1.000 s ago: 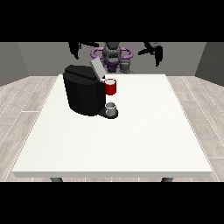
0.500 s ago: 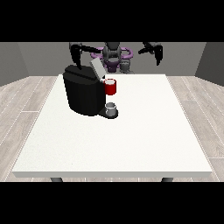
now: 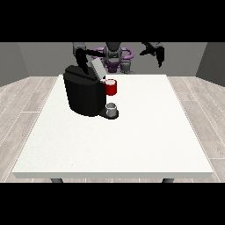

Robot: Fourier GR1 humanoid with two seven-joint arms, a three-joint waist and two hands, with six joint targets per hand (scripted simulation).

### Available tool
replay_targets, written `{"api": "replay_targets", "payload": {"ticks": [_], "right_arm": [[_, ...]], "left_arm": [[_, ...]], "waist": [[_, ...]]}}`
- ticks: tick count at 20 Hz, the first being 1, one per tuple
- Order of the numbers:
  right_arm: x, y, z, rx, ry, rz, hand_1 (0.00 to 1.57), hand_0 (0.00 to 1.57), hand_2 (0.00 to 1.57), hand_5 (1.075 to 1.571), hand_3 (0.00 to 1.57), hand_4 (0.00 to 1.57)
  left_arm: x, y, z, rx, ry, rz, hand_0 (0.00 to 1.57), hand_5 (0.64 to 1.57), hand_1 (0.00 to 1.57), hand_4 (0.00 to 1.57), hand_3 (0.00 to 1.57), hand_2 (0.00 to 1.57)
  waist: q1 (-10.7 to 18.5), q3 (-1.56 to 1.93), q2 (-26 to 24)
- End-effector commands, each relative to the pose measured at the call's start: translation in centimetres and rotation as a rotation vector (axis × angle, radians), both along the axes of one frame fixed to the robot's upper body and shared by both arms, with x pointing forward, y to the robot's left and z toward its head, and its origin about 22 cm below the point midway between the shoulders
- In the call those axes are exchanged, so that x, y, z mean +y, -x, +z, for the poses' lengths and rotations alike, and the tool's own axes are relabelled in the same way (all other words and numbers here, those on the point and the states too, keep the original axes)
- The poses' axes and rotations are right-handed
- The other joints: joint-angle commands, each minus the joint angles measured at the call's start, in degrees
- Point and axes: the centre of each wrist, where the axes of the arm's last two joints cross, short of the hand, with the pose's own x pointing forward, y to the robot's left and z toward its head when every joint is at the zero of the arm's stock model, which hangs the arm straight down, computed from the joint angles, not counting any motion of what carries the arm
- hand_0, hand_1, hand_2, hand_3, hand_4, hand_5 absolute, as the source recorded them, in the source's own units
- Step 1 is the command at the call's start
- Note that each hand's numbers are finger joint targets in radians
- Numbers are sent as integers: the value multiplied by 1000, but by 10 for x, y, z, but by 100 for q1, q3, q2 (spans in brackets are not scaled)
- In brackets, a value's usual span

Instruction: Insert the coffee pod into the coffee machine and close the lid

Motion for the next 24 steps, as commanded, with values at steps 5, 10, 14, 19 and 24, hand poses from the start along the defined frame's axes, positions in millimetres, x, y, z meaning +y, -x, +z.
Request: {"api": "replay_targets", "payload": {"ticks": [5, 10, 14, 19, 24], "right_arm": [[20, -16, 16, -43, 4, 63, 0, 0, 0, 1571, 0, 166], [20, -28, 43, -128, 67, 60, 0, 0, 0, 1571, 0, 200], [65, -33, 69, -156, 127, 122, 0, 0, 0, 1571, 0, 119], [65, -38, 87, -199, 135, 143, 0, 0, 0, 1571, 0, 0], [99, -28, 82, -221, 168, 169, 0, 0, 0, 1571, 0, 0]], "left_arm": [[5, 16, 5, -41, 0, 33, 0, 1571, 0, 336, 0, 0], [15, 11, 18, -70, -37, 34, 0, 1571, 0, 299, 0, 0], [20, 2, 19, -56, -47, 34, 0, 1571, 0, 348, 0, 0], [9, 1, 23, -60, -38, 33, 0, 1571, 0, 372, 0, 0], [6, 1, 19, -66, -30, 11, 0, 1571, 0, 362, 0, 0]], "waist": [[-22, 0, 324], [62, 0, 569], [72, -3, 605], [189, -1, 740], [323, -3, 712]]}}
